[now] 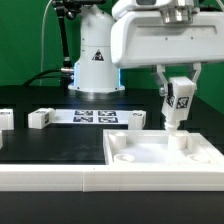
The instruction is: Assemble one leg
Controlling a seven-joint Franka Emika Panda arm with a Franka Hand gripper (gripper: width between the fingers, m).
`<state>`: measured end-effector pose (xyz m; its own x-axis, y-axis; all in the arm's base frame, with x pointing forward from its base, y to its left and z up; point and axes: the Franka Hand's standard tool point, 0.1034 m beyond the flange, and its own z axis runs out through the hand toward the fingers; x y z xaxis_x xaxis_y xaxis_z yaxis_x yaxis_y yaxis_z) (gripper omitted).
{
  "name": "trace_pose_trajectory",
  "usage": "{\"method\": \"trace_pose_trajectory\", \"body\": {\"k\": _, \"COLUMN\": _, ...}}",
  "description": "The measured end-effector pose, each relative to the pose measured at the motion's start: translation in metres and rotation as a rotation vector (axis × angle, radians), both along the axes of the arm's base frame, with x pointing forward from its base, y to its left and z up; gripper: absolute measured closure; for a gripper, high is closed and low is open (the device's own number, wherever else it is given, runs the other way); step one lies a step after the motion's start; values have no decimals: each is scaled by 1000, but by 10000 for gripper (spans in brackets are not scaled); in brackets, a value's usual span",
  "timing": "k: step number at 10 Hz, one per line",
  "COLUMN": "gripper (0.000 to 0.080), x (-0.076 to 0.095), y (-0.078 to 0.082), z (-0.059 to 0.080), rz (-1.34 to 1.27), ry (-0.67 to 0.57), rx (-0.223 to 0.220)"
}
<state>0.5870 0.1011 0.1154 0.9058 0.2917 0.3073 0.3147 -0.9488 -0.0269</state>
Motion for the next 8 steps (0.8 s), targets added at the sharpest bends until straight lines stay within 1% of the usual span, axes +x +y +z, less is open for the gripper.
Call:
{"method": "trace_pose_trajectory", "body": {"k": 1, "gripper": 508, "x": 13, "y": 6, "z": -2, "rz": 4, "ry": -11, "rx": 7}}
{"method": "trace_pose_trajectory", "body": {"k": 2, "gripper": 508, "x": 24, "y": 10, "z": -7, "rz": 7, "ry": -16, "rx": 13}}
{"method": "trace_pose_trajectory", "body": {"k": 4, "gripper": 508, "x": 41, "y": 15, "z": -16, "rz": 5, "ry": -50, "rx": 25}}
{"method": "trace_pose_trajectory", "body": {"k": 6, "gripper": 508, "x": 40, "y": 22, "z": -20, "rz": 15, "ry": -44, "rx": 26}}
{"method": "trace_pose_trajectory", "body": {"k": 8, "gripper": 508, "x": 39, "y": 24, "z": -22, "rz": 17, "ry": -52, "rx": 27}}
